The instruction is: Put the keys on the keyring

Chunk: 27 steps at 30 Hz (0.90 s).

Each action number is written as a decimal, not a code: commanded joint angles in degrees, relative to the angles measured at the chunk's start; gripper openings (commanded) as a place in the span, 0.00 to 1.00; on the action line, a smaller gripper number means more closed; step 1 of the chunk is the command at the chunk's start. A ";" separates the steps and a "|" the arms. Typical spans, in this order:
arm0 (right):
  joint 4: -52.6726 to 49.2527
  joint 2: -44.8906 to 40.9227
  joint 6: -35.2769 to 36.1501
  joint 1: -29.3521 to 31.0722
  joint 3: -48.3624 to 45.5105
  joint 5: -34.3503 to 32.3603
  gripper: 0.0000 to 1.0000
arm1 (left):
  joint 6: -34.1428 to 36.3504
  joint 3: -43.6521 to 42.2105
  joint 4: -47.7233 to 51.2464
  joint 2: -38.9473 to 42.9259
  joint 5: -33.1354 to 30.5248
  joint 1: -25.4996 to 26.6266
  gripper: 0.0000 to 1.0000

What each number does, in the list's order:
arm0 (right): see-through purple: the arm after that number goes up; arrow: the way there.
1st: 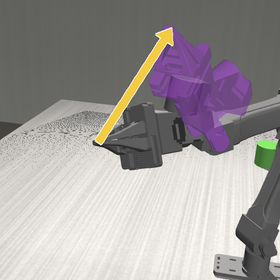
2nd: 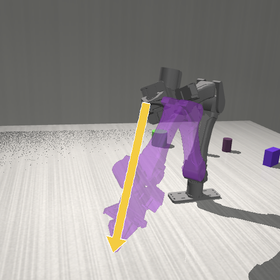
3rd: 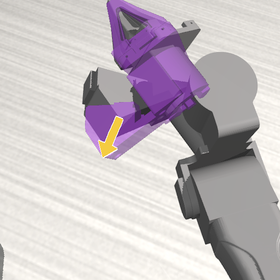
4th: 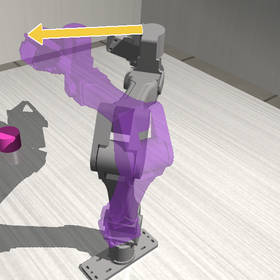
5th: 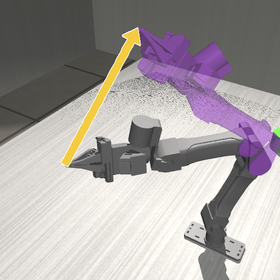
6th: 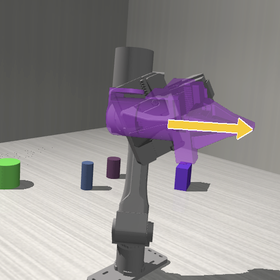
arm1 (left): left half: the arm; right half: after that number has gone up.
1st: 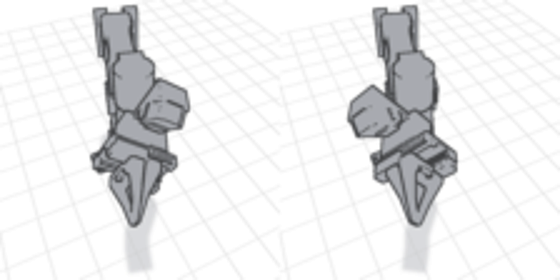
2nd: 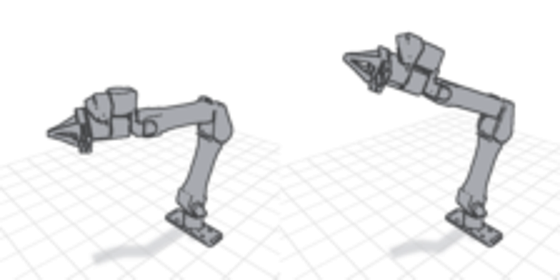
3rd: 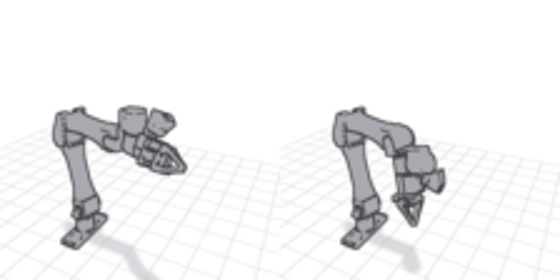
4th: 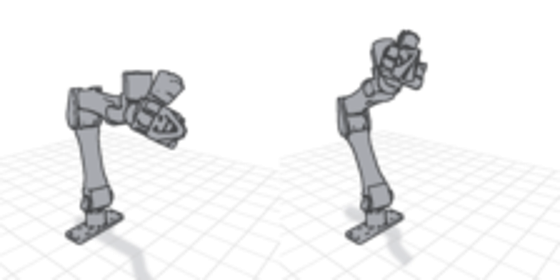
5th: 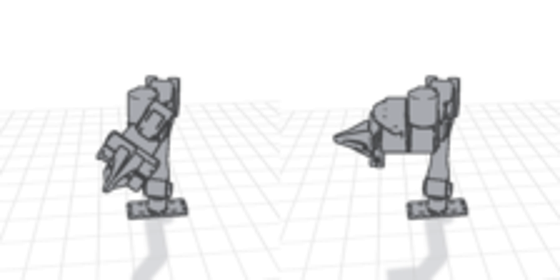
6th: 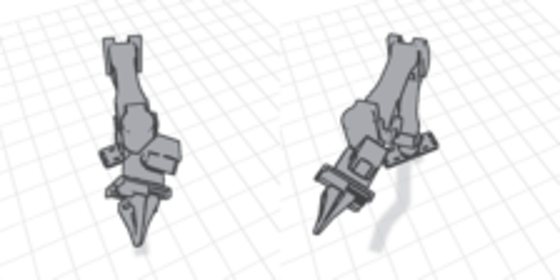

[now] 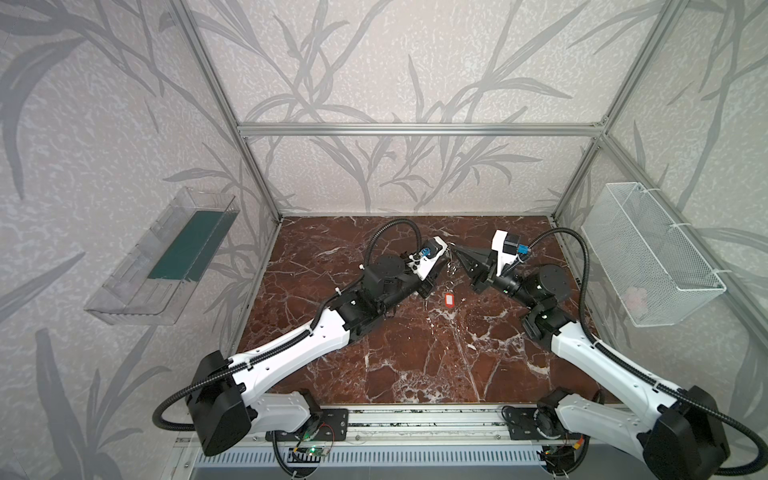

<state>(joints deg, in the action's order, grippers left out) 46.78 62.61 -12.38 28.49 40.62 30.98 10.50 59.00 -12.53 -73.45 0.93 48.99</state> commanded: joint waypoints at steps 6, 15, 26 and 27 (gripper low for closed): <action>3.73 0.06 -0.45 -0.04 -0.45 0.04 0.00 | 1.22 1.38 -2.46 0.70 0.14 0.29 0.25; 2.69 -0.38 -0.33 -0.01 -0.34 -1.26 0.00 | 5.43 1.95 -0.01 2.07 -3.07 0.57 0.11; 1.57 -0.56 -1.24 -0.28 -0.33 -2.33 0.00 | 10.56 2.08 1.99 3.66 -5.76 0.95 0.00; 1.15 -0.64 -1.16 -0.37 -0.21 -2.18 0.00 | 11.36 2.32 2.53 3.62 -5.92 0.97 0.00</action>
<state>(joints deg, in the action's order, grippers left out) 46.81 62.67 -12.67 28.42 40.36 29.43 19.14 59.11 -10.96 -71.40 -3.66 49.69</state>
